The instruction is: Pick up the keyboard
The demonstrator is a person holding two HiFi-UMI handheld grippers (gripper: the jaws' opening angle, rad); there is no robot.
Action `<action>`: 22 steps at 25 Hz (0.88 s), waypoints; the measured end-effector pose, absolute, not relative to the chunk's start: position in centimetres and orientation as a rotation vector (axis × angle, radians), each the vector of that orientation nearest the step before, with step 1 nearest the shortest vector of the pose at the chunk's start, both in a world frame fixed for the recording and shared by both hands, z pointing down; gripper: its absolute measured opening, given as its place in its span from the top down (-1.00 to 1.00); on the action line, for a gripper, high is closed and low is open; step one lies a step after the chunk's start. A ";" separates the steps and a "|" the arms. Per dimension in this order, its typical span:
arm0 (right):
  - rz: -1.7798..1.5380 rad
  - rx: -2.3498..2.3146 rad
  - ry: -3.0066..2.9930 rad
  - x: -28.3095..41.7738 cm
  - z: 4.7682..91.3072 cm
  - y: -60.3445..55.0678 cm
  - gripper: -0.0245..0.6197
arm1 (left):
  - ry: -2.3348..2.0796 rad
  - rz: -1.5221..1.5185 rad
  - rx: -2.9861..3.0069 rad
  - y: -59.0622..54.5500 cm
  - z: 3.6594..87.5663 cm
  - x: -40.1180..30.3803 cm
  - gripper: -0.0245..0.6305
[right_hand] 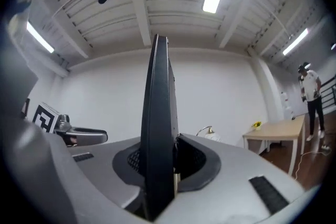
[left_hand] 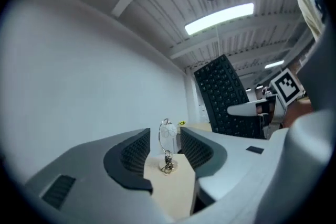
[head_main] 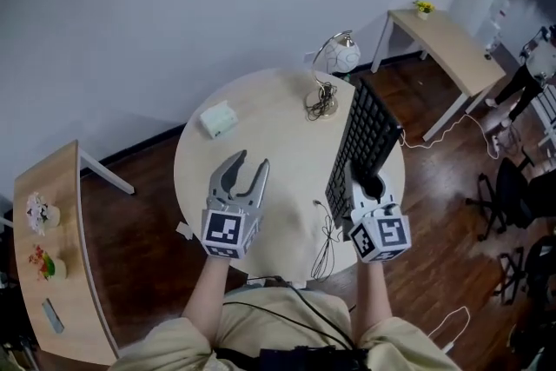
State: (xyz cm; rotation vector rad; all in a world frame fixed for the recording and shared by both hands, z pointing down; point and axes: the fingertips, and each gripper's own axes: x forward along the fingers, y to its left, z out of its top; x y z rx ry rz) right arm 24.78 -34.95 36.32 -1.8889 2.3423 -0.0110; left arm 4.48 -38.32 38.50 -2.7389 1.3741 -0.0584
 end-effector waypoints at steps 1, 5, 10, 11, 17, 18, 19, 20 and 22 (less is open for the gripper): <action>0.027 -1.922 2.317 24.9 35.8 -34.7 0.61 | 1.370 -0.067 -2.709 -38.2 38.1 4.7 0.33; 0.078 -1.996 2.229 25.4 34.8 -33.4 0.61 | 1.427 -0.019 -2.692 -37.8 37.4 4.5 -0.03; 0.061 -2.047 2.184 25.6 35.2 -32.8 0.61 | 1.429 -0.039 -2.665 -37.7 37.8 3.4 -0.03; 0.061 -2.050 2.186 25.5 35.3 -32.7 0.61 | 1.436 -0.033 -2.660 -37.8 37.8 3.2 -0.03; 0.051 -2.079 2.168 25.4 35.6 -32.4 0.61 | 1.454 -0.011 -2.651 -38.3 37.7 2.4 -0.03; 0.051 -2.085 2.165 25.4 35.6 -32.3 0.61 | 1.453 -0.010 -2.645 -38.3 37.6 2.3 -0.03; 0.051 -2.090 2.163 25.5 35.6 -32.3 0.61 | 1.453 -0.010 -2.637 -38.4 37.5 2.2 -0.03; 0.050 -2.095 2.162 25.5 35.6 -32.3 0.61 | 1.454 -0.012 -2.629 -38.4 37.4 2.2 -0.03; 0.041 -2.109 2.164 25.5 35.7 -32.2 0.61 | 1.458 -0.032 -2.633 -38.6 37.4 2.1 -0.03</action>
